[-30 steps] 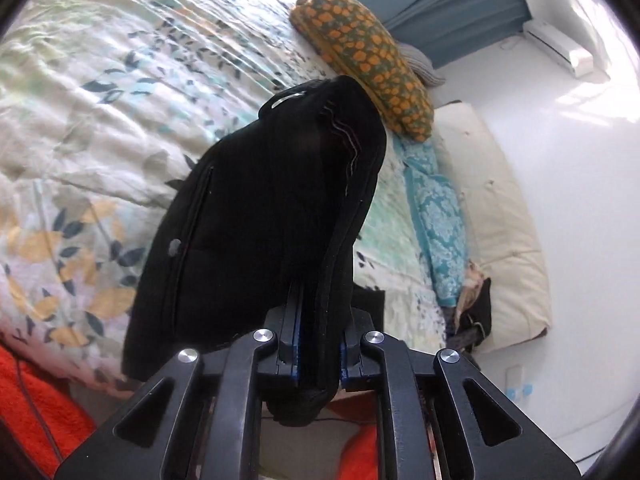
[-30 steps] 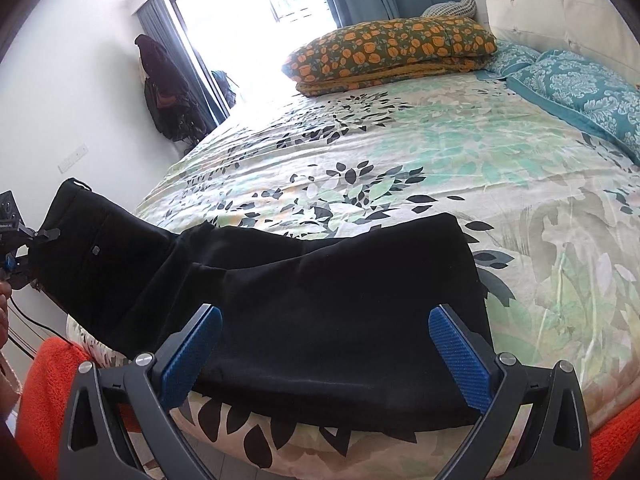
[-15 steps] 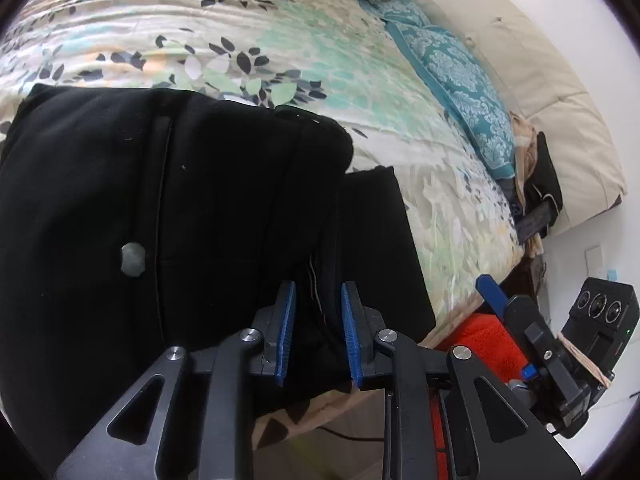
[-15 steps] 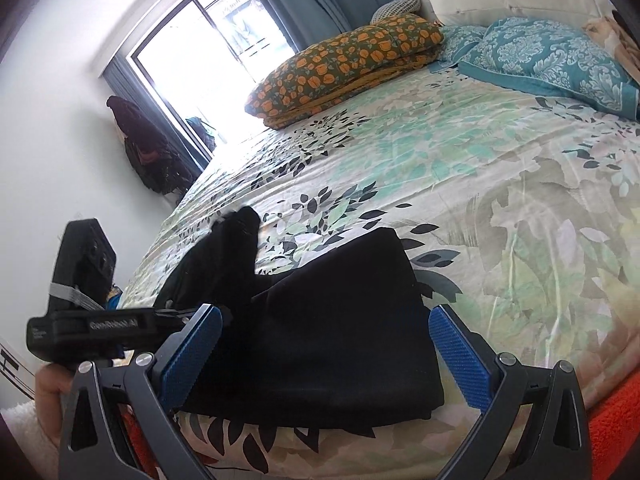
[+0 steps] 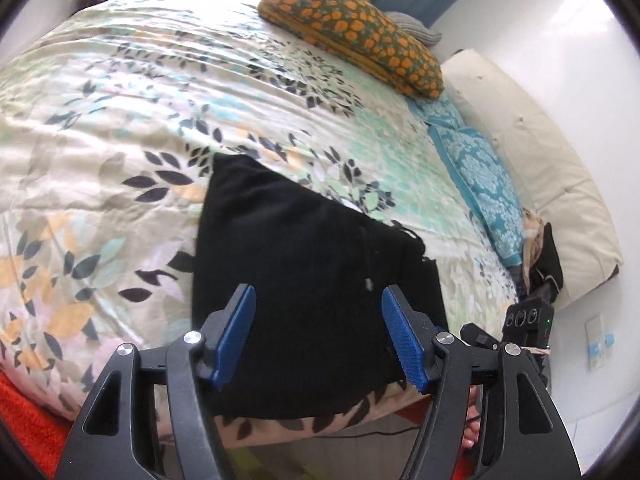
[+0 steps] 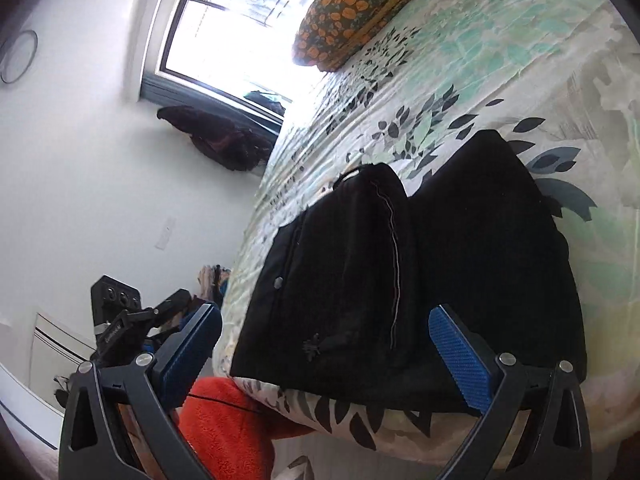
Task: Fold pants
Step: 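Grasp the stack end with the left tool, fold it over, release, then grasp the stack end with the right tool, fold it over, release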
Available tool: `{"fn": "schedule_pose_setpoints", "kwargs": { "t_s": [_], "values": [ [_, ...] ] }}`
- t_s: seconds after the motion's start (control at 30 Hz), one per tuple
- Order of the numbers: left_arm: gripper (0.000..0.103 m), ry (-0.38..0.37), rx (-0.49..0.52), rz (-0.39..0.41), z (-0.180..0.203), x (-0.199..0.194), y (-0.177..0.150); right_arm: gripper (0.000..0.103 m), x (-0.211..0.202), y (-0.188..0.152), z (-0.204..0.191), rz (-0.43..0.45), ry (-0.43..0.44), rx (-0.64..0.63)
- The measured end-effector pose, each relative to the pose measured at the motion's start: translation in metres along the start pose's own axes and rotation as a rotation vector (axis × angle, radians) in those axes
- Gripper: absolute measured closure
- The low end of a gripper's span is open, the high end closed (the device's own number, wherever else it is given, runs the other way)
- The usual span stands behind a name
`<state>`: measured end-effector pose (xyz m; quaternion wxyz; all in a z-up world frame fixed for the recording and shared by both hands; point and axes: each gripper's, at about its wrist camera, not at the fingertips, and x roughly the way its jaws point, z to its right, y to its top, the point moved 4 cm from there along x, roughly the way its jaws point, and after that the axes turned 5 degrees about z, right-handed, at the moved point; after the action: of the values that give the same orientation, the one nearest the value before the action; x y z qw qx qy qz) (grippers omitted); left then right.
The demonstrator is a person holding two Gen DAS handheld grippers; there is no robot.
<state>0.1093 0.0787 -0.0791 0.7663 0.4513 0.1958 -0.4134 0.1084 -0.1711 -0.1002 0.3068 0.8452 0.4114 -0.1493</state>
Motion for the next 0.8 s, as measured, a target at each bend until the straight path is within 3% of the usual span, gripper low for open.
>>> {"fn": "schedule_pose_setpoints", "kwargs": {
  "t_s": [0.1, 0.2, 0.23, 0.3, 0.33, 0.37, 0.4, 0.47, 0.63, 0.8],
  "values": [
    [0.035, 0.043, -0.068, -0.003, -0.030, 0.004, -0.019, 0.000, 0.026, -0.006, -0.005, -0.090, -0.069, -0.053],
    [0.035, 0.073, -0.118, -0.021, -0.049, 0.012, -0.032, 0.004, 0.044, -0.009, -0.011, -0.160, -0.038, -0.040],
    [0.035, 0.079, -0.125, -0.022, -0.053, 0.013, -0.032, 0.007, 0.049, -0.010, -0.013, -0.183, -0.063, -0.061],
    [0.035, 0.085, -0.125, -0.015, -0.053, 0.014, -0.031, 0.020, 0.055, -0.011, -0.011, -0.211, -0.145, -0.105],
    [0.035, 0.084, -0.120, -0.007, -0.050, 0.015, -0.030, 0.034, 0.054, -0.011, -0.004, -0.205, -0.159, -0.085],
    [0.035, 0.085, -0.112, 0.002, -0.049, 0.014, -0.028, 0.053, 0.050, -0.009, 0.002, -0.196, -0.135, -0.040],
    [0.035, 0.087, -0.104, 0.009, -0.048, 0.013, -0.028, 0.066, 0.047, -0.008, 0.007, -0.190, -0.101, 0.003],
    [0.035, 0.092, -0.100, 0.011, -0.047, 0.015, -0.027, 0.080, 0.035, -0.003, 0.004, -0.152, -0.056, 0.012],
    [0.035, 0.087, -0.123, 0.009, -0.049, 0.016, -0.028, 0.084, -0.007, 0.016, -0.027, -0.003, 0.087, 0.012],
    [0.035, 0.082, -0.106, 0.035, -0.044, 0.008, -0.026, 0.086, -0.055, 0.033, -0.035, 0.100, 0.121, 0.003]
  ]
}}
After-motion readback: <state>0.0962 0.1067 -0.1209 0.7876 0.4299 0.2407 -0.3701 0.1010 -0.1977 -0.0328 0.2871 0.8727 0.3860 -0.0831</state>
